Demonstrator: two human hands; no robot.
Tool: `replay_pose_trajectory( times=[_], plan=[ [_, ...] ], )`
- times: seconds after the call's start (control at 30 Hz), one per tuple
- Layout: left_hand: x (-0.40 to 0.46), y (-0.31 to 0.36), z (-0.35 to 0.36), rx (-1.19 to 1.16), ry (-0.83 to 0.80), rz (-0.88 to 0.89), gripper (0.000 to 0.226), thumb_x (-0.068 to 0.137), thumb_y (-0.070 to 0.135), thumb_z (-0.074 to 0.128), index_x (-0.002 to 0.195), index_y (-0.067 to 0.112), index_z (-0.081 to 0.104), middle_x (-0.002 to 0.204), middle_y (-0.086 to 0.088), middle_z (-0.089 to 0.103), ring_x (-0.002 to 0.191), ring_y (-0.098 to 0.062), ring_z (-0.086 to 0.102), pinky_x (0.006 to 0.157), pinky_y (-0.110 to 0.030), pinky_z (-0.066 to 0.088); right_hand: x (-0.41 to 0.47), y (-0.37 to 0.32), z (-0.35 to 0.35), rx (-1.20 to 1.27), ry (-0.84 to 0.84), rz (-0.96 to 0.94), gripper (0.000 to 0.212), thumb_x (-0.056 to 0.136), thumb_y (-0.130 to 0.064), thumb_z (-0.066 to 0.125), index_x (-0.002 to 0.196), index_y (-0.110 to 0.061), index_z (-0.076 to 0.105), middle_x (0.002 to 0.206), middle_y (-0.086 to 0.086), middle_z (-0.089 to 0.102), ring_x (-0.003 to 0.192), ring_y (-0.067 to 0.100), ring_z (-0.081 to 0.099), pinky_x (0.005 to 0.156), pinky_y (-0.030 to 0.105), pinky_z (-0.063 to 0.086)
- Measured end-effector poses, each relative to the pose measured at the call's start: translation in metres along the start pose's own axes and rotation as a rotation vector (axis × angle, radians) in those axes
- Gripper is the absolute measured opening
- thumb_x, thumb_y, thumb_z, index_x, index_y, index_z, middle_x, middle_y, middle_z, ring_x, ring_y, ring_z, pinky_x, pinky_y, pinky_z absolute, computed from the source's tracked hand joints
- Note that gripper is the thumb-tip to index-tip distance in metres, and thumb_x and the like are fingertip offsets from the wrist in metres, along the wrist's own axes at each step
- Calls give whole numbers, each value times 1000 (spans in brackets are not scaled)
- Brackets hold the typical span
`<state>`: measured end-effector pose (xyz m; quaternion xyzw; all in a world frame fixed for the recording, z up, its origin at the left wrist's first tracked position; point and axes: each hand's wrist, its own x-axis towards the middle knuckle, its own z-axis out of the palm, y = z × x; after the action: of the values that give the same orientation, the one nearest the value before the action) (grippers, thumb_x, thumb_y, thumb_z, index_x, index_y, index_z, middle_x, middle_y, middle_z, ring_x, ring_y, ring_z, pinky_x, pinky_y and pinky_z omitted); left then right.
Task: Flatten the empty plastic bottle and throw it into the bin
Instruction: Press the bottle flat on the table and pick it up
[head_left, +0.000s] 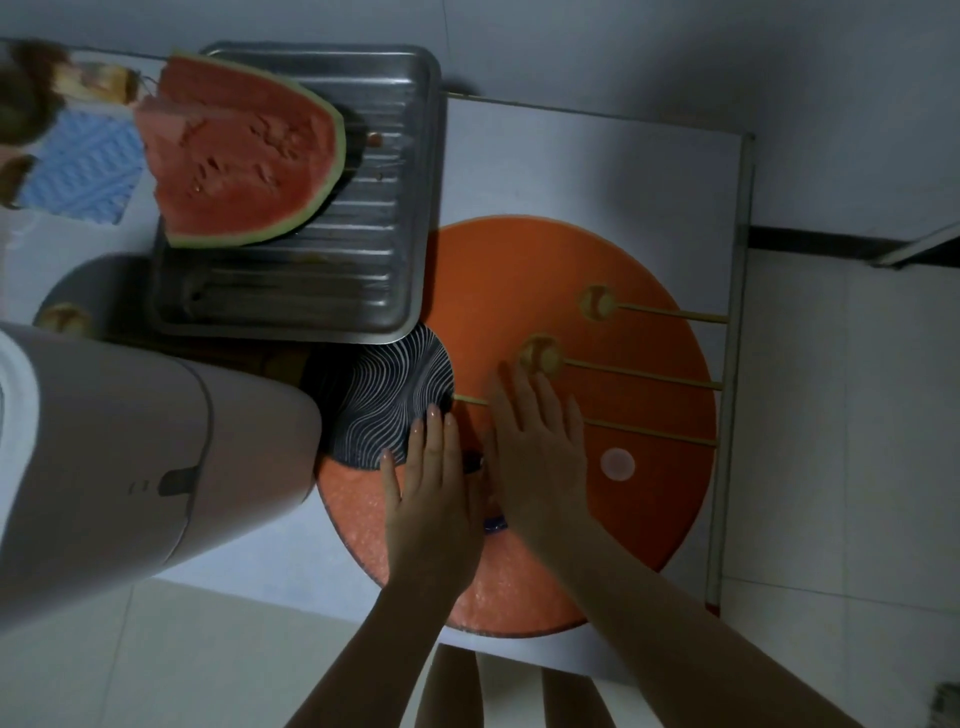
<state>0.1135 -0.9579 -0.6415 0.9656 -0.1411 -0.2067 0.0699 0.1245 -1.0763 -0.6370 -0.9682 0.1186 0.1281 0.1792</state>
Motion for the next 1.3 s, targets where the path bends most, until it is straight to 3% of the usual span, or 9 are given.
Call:
replay_pose_trajectory(
  times=[0.13, 0.23, 0.27, 0.4, 0.57, 0.73, 1.0, 1.13, 1.3],
  plan=[
    [3, -6, 2, -150, 35, 18, 55, 99, 42, 12, 147, 18, 3, 157, -2, 3, 146, -23, 6, 116, -40, 3, 5, 1, 10, -38, -57, 49, 54, 98, -37, 16, 148, -20, 8, 160, 7, 13, 147, 28, 12, 117, 51, 9],
    [8, -8, -3, -324, 78, 15, 50, 101, 35, 24, 144, 26, 2, 156, 1, 4, 145, -22, 18, 117, -40, 19, 7, -7, 11, -91, -33, 59, 64, 94, -38, 40, 148, -15, 14, 158, 12, 20, 145, 31, 20, 116, 52, 16],
    [10, -9, -4, -304, 102, 8, 49, 102, 35, 24, 144, 25, 2, 156, 0, 5, 144, -23, 20, 117, -42, 20, 8, -11, 11, -95, -22, 51, 67, 91, -38, 41, 147, -13, 17, 157, 13, 22, 144, 31, 22, 116, 52, 18],
    [23, -10, -5, -138, 91, -98, 57, 95, 41, 5, 147, 20, -2, 156, -1, -1, 146, -22, 4, 115, -39, -2, 9, -18, 15, -54, -54, 28, 60, 93, -38, 15, 148, -13, 14, 158, 12, 18, 145, 29, 19, 117, 48, 16],
    [31, -7, 2, -24, 27, -148, 64, 92, 46, -2, 149, 17, 2, 157, -3, -2, 146, -24, 2, 114, -44, -6, 5, -17, 20, -26, -62, 89, 60, 93, -38, 15, 146, -11, 22, 155, 12, 27, 143, 29, 27, 113, 52, 28],
    [35, -6, -3, 12, -23, -155, 64, 94, 46, 6, 148, 15, 16, 157, -6, 16, 143, -31, 16, 113, -52, 4, 8, -17, 19, -39, -86, 100, 59, 94, -39, 16, 146, -13, 22, 156, 11, 26, 143, 27, 24, 112, 55, 25],
    [40, -8, -8, 71, -142, -105, 60, 96, 41, 13, 145, 11, 27, 152, -9, 23, 137, -32, 35, 107, -60, 29, 12, -18, 18, -72, -160, 136, 58, 94, -40, 21, 144, -13, 28, 154, 12, 31, 142, 28, 29, 109, 58, 31],
    [42, -9, -8, 83, -188, -122, 62, 99, 40, -1, 144, 10, 30, 151, -9, 26, 135, -33, 39, 104, -63, 30, 16, -19, 16, -91, -185, 148, 57, 92, -39, 24, 143, -13, 31, 152, 13, 34, 139, 30, 33, 106, 59, 35],
    [42, -9, -4, 74, -188, -114, 57, 99, 38, 9, 144, 10, 30, 152, -9, 27, 135, -33, 38, 103, -65, 31, 18, -21, 15, -97, -212, 159, 59, 91, -41, 24, 142, -12, 34, 150, 15, 38, 136, 33, 38, 102, 60, 38]
  ],
)
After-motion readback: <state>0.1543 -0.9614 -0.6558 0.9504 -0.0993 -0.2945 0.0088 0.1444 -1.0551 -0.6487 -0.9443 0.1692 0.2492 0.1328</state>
